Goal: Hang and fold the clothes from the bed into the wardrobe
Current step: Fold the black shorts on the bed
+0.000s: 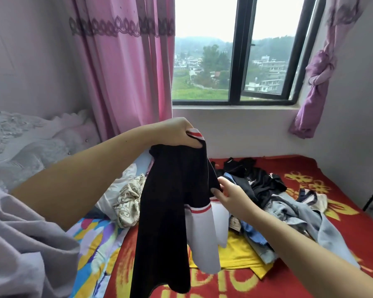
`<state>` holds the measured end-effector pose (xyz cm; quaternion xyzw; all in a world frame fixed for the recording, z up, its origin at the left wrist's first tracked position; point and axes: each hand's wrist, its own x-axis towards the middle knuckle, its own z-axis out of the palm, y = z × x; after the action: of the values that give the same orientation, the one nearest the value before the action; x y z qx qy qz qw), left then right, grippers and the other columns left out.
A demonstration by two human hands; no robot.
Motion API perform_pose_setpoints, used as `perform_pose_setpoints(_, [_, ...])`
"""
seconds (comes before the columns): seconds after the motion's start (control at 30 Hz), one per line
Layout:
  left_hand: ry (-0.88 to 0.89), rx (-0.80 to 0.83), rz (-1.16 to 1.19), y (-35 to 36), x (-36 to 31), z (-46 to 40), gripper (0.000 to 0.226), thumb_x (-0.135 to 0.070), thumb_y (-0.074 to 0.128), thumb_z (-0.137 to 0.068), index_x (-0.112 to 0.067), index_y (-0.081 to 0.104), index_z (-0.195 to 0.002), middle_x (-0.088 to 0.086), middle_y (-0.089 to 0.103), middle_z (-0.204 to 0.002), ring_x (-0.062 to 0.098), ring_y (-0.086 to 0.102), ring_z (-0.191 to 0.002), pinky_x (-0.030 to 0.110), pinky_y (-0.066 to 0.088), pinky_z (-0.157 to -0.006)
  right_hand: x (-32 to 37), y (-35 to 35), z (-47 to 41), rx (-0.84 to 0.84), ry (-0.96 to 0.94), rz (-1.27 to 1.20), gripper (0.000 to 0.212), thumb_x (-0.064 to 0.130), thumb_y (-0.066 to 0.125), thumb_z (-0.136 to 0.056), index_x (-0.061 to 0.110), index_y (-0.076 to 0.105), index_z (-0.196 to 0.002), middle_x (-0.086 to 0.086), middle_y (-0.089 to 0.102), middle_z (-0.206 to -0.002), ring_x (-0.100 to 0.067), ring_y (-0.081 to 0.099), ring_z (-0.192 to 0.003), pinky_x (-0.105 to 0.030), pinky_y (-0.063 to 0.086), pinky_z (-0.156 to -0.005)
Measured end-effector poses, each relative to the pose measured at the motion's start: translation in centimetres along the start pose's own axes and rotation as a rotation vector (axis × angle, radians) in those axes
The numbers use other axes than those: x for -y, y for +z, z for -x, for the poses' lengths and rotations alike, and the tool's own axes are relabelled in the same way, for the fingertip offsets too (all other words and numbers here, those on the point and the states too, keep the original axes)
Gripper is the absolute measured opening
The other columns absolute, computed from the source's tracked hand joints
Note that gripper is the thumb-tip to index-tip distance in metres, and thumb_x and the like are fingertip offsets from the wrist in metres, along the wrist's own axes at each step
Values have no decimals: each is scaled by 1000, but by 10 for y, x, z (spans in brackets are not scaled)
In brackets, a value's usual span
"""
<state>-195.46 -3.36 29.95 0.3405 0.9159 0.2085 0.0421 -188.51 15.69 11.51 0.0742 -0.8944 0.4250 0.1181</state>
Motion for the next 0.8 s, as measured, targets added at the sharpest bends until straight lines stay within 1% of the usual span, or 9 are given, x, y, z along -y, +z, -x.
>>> perform_pose_setpoints(0.07, [-64,-43,7,-2,3,-2,36,-38,67,-83,-3,70,-88,12,61,-70,16,54,-57,27,44,-55,7,6,5,-40,6,-121,17,25,50,-99,16,53,-113,-19,66,-85,-31,60,-73,-42,47,-72])
perform_pose_setpoints(0.1, [-92,-64,35,-4,5,-2,37,-37,67,-83,0,68,-87,9,57,-67,15,52,-55,26,42,-53,13,8,8,-15,17,-170,26,30,50,-98,20,49,-122,-18,67,-89,-29,63,-79,-41,48,-78])
perform_pose_setpoints(0.2, [-145,-82,111,-6,8,-2,36,-35,68,-82,0,68,-87,4,57,-66,13,52,-53,23,43,-53,30,24,9,99,31,-196,42,28,64,-89,38,42,-122,9,67,-84,-1,61,-74,-23,48,-75])
perform_pose_setpoints(0.3, [-141,-54,120,-9,9,2,33,-35,69,-81,-3,69,-88,3,59,-67,11,54,-52,20,44,-51,22,41,-5,20,141,-48,21,12,58,-83,19,59,-102,4,62,-78,-11,56,-74,-27,43,-68])
perform_pose_setpoints(0.37, [-140,-36,106,-15,18,7,27,-32,70,-83,-6,71,-88,2,61,-66,10,55,-52,19,45,-49,5,34,-18,-69,215,41,7,7,52,-82,10,57,-78,-3,57,-72,-19,53,-74,-29,34,-61])
perform_pose_setpoints(0.43, [-148,14,84,-17,34,13,8,-28,70,-84,-20,72,-84,-9,67,-66,5,61,-56,16,47,-52,-11,12,-32,-139,259,110,24,7,49,-87,13,45,-64,-5,52,-66,-23,50,-72,-30,29,-60])
perform_pose_setpoints(0.57, [-160,115,-94,5,72,5,6,-24,69,-85,-29,65,-85,-10,68,-77,12,64,-76,23,49,-68,-32,-30,-54,-206,211,321,20,18,41,-99,13,48,-80,-8,55,-73,-30,54,-72,-35,36,-62])
perform_pose_setpoints(0.7, [-162,-93,-101,30,97,-33,6,-26,66,-88,-20,65,-90,-1,66,-90,21,61,-92,36,48,-85,-54,-55,-68,-246,80,639,33,6,17,-94,4,49,-97,-14,56,-86,-37,61,-79,-38,47,-61])
perform_pose_setpoints(0.8, [-133,-259,-111,30,96,-68,9,-32,61,-91,-27,60,-84,-6,60,-85,22,59,-89,36,47,-77,-72,-84,-86,-223,142,647,20,-5,32,-88,6,48,-90,-19,57,-95,-39,58,-91,-41,48,-70])
